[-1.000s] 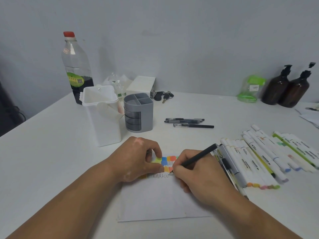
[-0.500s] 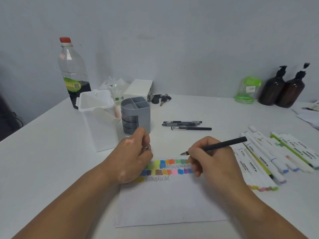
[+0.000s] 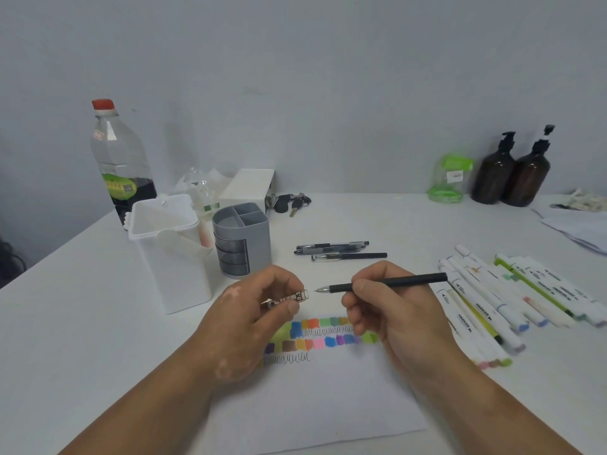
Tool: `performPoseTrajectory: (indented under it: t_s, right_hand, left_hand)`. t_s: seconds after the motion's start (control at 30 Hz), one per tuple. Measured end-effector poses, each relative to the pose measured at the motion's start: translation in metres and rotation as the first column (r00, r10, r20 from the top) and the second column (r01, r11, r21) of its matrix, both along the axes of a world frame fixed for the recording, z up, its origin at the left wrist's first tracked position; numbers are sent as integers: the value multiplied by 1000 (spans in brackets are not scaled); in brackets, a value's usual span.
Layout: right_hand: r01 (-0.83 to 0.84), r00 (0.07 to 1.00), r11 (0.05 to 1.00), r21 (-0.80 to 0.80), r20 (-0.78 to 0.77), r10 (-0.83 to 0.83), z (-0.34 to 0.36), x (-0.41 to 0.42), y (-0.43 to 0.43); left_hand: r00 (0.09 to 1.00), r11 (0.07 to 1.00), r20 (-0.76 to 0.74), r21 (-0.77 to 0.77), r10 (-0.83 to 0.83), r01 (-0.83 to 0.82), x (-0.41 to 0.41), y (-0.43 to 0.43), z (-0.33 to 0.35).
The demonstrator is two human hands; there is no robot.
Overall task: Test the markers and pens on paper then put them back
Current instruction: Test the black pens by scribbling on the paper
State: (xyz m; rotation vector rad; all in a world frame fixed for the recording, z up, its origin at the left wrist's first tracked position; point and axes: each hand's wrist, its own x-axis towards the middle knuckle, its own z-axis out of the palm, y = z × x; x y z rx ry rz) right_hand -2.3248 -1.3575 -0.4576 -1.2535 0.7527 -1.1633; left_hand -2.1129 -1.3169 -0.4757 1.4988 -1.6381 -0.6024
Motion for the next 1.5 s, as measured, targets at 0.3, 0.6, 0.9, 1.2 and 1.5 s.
performPoseTrajectory:
  t_s: [0.3,0.6,0.9,1.2,1.5]
  right_hand:
    - [-86,992,996,-37,-95,82,-8,3,0]
    - [-79,983,995,-54,-168,69,-12,7,3]
    - [-139,973,989,-51,-193,127,-5,-1,-1]
    - [-312,720,949,-42,-662,207,12,-15,3]
    - [-25,351,974,-227,-914,-204,13,-22,-1]
  left_hand:
    - [998,997,-20,-31,-66,65,-5,4,3]
    - [975,991,-180,-69,-127,117,-7,5,5]
    - [987,995,-144,-79,-75,64,-7,5,10]
    - [976,967,44,-134,-211,215,-6,4,3]
    - [983,997,178,-65,50,-39,3,-3,-4]
